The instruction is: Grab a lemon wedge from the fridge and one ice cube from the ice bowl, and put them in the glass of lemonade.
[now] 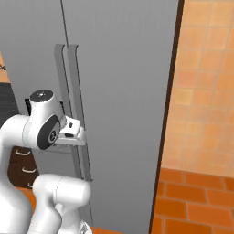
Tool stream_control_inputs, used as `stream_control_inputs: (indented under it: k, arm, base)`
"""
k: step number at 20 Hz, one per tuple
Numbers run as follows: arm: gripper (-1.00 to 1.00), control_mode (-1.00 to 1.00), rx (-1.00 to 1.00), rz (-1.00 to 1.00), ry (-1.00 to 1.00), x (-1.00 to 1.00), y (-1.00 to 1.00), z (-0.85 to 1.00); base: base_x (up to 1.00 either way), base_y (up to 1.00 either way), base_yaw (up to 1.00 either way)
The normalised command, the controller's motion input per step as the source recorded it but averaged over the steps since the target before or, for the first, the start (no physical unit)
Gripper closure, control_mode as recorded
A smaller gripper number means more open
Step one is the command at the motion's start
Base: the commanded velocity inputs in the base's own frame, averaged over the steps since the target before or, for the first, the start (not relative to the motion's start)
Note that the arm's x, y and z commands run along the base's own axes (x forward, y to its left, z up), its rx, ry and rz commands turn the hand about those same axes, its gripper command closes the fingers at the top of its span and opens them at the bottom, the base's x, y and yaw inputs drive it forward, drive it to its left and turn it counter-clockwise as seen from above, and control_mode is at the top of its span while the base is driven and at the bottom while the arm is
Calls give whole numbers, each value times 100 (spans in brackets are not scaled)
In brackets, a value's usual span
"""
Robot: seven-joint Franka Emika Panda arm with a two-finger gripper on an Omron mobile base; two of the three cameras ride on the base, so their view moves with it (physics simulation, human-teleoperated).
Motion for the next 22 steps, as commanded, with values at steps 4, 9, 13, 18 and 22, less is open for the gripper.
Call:
stream_control_inputs:
  k: [4,9,13,18,22]
  arm:
    - [-100,100,0,0,0,0,0,0]
    - [-100,100,0,0,0,0,0,0]
    - [-100,100,0,0,0,0,0,0]
    - [-100,100,0,0,0,0,0,0]
    - [-100,100,0,0,0,0,0,0]
  base:
    - [2,100,2]
    - [25,100,0]
    - [42,100,0]
    - [49,100,0]
    - [58,100,0]
